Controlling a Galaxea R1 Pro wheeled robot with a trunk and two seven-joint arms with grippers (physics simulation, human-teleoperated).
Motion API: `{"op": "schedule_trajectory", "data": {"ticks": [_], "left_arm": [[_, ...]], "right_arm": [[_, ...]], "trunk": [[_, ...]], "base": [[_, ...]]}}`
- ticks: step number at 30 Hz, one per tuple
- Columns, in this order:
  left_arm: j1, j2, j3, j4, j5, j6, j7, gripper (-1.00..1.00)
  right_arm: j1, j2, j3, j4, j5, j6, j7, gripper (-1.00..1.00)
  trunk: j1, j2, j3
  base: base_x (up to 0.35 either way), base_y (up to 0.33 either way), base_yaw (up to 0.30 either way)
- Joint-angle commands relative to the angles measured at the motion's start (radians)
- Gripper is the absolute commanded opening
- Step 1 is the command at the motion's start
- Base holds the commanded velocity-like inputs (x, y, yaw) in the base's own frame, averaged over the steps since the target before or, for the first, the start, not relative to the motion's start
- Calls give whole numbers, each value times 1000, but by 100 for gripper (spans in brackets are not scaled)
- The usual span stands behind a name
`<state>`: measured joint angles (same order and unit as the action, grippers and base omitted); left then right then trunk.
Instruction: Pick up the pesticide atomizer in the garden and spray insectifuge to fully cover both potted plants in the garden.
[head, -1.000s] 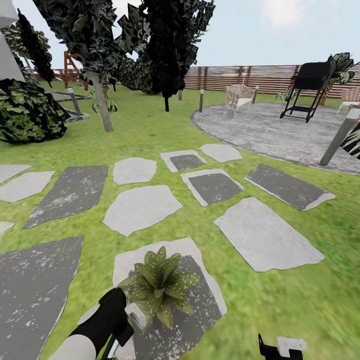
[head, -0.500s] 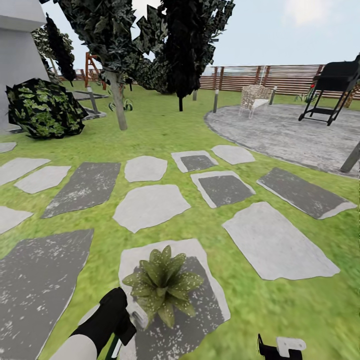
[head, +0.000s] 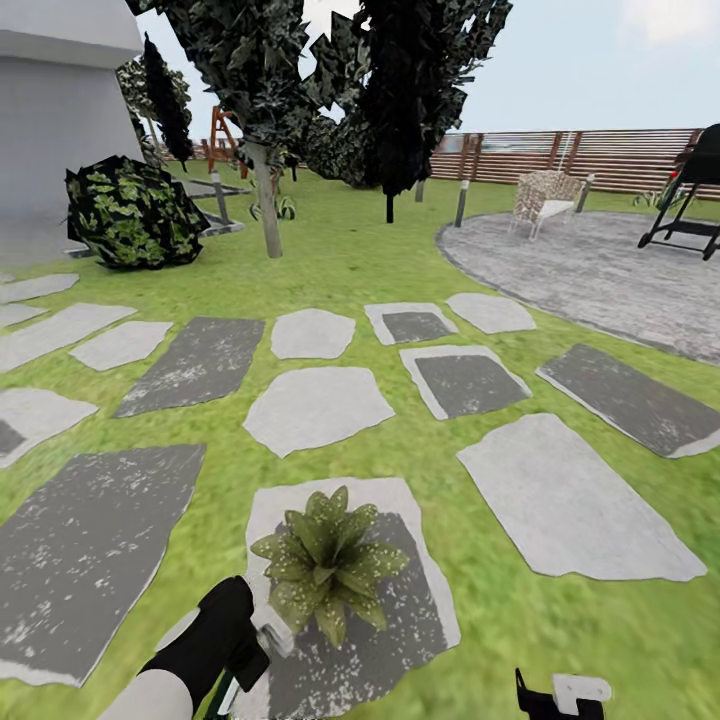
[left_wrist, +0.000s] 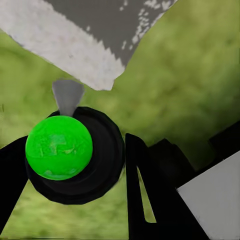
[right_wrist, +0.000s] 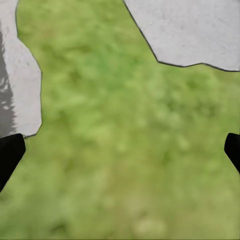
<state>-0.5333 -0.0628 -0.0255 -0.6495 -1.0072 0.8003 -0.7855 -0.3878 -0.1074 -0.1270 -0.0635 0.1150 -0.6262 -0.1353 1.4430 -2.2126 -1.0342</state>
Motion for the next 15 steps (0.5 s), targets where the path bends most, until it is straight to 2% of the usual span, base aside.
{"op": "schedule_trajectory", "data": {"ticks": [1,11,15], "left_arm": [[-1,-1,0,0,-7,2,3,-100],[-1,-7,0,3,-1,3,23,-100],[-1,-8,0,5,-1,2,23,-100]], "right_arm": [[0,0,-7,1,11,-3,-4,100],[0,0,-7,1,10,-3,-4,100],[0,0,-8,1,10,-3,-4,100]], "trunk": [[0,0,-1],[0,0,-1],[0,0,-1]], "base": [[-1,-1,277],[0,0,277],[0,0,107]]}}
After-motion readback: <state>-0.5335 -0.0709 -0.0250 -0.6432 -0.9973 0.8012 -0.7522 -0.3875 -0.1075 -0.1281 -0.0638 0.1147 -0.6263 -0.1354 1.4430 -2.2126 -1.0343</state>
